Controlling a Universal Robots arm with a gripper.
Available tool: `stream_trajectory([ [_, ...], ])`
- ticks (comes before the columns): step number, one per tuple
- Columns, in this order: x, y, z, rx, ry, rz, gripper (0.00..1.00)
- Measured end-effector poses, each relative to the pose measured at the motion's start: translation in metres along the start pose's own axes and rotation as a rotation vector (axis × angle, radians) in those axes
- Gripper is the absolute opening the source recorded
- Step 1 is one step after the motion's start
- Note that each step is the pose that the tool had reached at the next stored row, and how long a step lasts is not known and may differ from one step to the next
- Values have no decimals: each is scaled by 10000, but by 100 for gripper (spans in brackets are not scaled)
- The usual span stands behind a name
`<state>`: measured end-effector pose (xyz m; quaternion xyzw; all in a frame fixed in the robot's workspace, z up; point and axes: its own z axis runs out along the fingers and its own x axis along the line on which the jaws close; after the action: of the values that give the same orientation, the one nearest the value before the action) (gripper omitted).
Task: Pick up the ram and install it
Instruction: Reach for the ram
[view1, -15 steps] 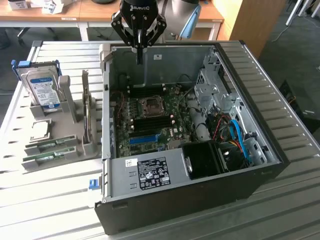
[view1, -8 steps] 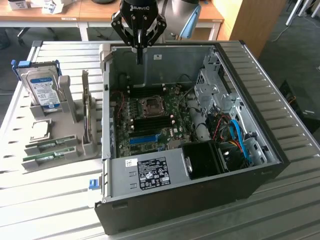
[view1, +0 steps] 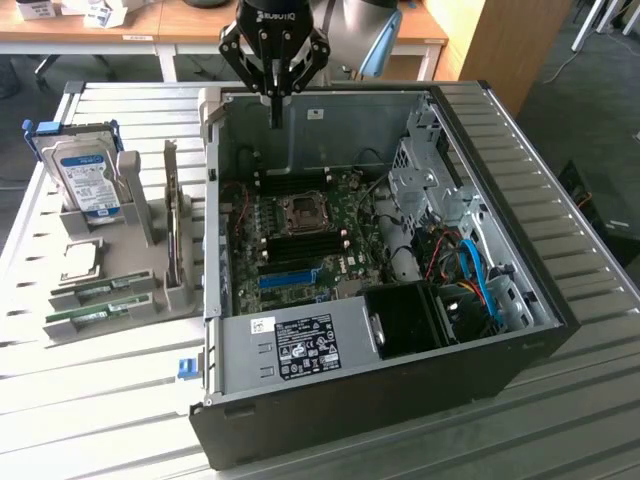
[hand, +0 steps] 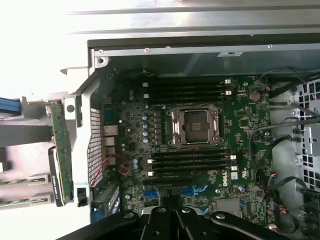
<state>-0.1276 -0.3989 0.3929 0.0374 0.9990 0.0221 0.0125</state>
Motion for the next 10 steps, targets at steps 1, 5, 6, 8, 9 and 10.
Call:
stream_trajectory([
  [1, 28, -2, 2, 0, 0, 0, 11],
  [5, 139, -11, 13, 1, 0, 0, 11],
  [6, 165, -13, 16, 0, 0, 0, 11],
  [8, 219, -17, 21, 0, -1, 0, 11],
  [9, 243, -19, 23, 0, 0, 0, 11],
  [10, 271, -22, 25, 0, -1, -1, 11],
])
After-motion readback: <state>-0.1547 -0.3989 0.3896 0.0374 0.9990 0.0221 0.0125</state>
